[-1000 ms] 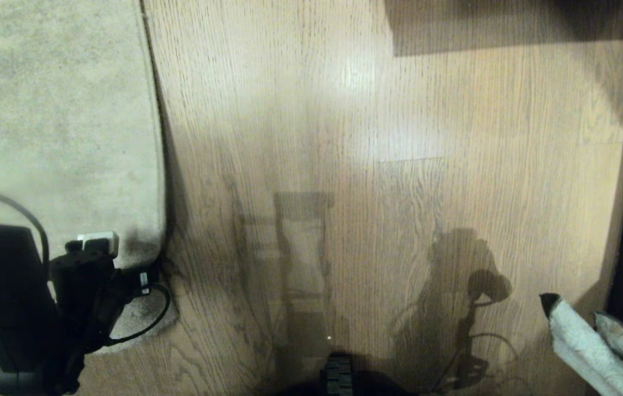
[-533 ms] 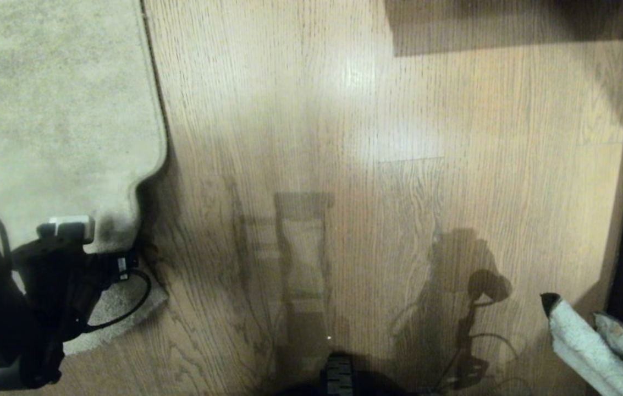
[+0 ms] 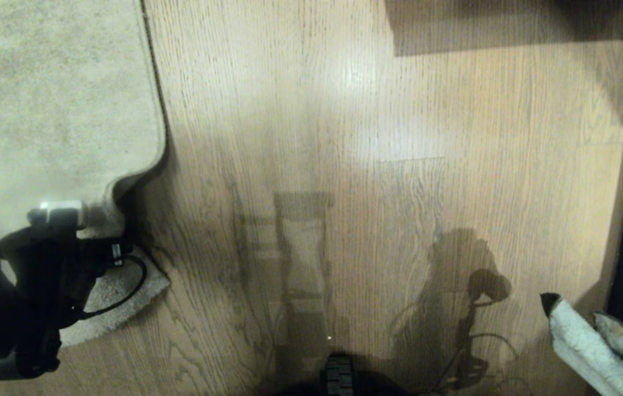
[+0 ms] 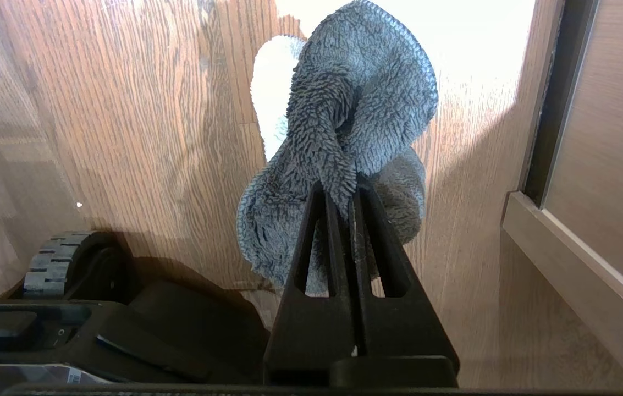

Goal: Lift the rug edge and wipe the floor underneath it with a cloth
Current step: Lift up the carpet

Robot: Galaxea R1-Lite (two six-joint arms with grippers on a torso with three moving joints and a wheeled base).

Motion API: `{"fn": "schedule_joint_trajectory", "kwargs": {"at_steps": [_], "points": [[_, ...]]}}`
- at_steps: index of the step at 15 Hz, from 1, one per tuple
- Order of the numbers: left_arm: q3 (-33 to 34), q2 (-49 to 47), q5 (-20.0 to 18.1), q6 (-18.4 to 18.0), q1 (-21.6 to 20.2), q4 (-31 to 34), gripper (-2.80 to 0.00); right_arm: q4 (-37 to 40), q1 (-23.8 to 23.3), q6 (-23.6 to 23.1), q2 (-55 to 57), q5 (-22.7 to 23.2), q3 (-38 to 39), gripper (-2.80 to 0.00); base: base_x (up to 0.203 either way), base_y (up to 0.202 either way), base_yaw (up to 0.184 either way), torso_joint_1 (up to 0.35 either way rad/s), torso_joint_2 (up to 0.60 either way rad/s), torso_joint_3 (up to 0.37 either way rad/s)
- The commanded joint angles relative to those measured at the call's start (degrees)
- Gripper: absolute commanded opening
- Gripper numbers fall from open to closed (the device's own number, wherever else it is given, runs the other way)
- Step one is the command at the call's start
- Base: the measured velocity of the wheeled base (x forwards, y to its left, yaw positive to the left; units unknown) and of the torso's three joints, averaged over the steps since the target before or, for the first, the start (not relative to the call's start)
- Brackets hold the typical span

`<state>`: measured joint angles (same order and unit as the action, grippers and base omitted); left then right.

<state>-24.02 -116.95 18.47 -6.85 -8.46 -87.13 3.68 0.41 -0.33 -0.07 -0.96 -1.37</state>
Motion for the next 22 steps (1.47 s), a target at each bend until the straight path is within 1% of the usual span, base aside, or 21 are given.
{"fn": "schedule_joint_trajectory", "kwargs": {"at_steps": [1, 5, 9, 11, 14, 18, 20, 22], "points": [[-2.3, 0.3, 0.0, -0.2, -0.2, -2.8, 0.00, 0.0, 0.0, 0.0, 0.1, 0.0, 0.0, -2.80, 0.000, 0.000, 0.000, 0.000, 0.00, 0.000], [-5.1, 0.3, -0.1, -0.8, 0.3, -2.8, 0.00, 0.0, 0.0, 0.0, 0.1, 0.0, 0.0, -2.80, 0.000, 0.000, 0.000, 0.000, 0.00, 0.000], [-5.3, 1.3, 0.0, -0.8, 1.2, -2.7, 0.00, 0.0, 0.0, 0.0, 0.1, 0.0, 0.0, -2.80, 0.000, 0.000, 0.000, 0.000, 0.00, 0.000], [-5.6, 2.4, -0.1, -0.8, 1.8, -1.0, 0.00, 0.0, 0.0, 0.0, 0.1, 0.0, 0.0, -2.80, 0.000, 0.000, 0.000, 0.000, 0.00, 0.000], [-6.7, 4.9, 0.0, -0.7, 4.4, 3.1, 0.00, 0.0, 0.0, 0.0, 0.1, 0.0, 0.0, -2.80, 0.000, 0.000, 0.000, 0.000, 0.00, 0.000], [-8.1, 6.2, 0.2, -0.9, 4.6, 5.7, 0.00, 0.0, 0.0, 0.0, 0.1, 0.0, 0.0, -2.80, 0.000, 0.000, 0.000, 0.000, 0.00, 0.000], [-7.2, 6.2, 0.3, -0.9, 4.6, 6.1, 0.00, 0.0, 0.0, 0.0, 0.1, 0.0, 0.0, -2.80, 0.000, 0.000, 0.000, 0.000, 0.00, 0.000], [-4.7, 6.2, 0.3, -1.0, 4.4, 6.1, 0.00, 0.0, 0.0, 0.0, 0.1, 0.0, 0.0, -2.80, 0.000, 0.000, 0.000, 0.000, 0.00, 0.000]]}}
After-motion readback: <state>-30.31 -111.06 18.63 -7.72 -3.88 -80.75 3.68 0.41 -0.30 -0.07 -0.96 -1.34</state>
